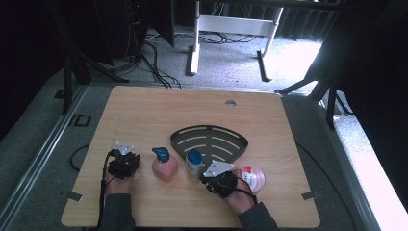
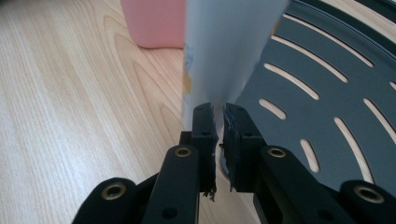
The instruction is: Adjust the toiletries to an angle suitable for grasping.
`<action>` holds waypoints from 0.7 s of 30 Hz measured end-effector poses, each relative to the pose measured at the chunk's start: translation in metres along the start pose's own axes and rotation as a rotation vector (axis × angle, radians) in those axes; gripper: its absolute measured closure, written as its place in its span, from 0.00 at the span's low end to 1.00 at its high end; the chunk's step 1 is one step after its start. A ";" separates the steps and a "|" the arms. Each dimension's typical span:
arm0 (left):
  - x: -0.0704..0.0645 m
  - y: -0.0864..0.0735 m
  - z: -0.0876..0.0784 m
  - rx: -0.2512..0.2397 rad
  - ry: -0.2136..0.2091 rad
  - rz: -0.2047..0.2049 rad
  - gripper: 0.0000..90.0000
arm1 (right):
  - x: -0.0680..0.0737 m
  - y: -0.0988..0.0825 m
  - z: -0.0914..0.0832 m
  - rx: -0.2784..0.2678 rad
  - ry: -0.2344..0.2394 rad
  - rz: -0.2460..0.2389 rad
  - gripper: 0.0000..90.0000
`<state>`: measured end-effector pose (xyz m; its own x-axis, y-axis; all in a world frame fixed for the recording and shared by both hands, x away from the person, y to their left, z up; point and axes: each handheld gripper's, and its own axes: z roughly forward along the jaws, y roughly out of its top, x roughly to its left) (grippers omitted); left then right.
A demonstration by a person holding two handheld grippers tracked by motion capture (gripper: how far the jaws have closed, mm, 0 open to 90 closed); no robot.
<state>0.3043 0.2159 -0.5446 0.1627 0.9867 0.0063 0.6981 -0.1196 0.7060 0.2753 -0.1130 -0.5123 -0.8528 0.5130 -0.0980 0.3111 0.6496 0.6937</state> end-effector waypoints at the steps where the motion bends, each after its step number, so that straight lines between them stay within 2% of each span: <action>1: 0.000 0.000 0.000 0.001 0.000 0.000 0.88 | 0.000 0.001 0.001 -0.002 -0.003 -0.003 0.92; 15: 0.000 0.000 0.001 0.002 -0.002 -0.003 0.88 | -0.001 0.015 0.017 -0.013 0.003 0.026 0.93; 21: 0.001 0.000 0.001 0.003 -0.004 -0.002 0.88 | -0.003 0.020 0.023 -0.017 0.003 0.024 0.93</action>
<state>0.3049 0.2163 -0.5451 0.1635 0.9865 0.0020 0.7004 -0.1175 0.7040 0.2937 -0.0885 -0.5140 -0.8464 0.5266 -0.0795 0.3242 0.6278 0.7077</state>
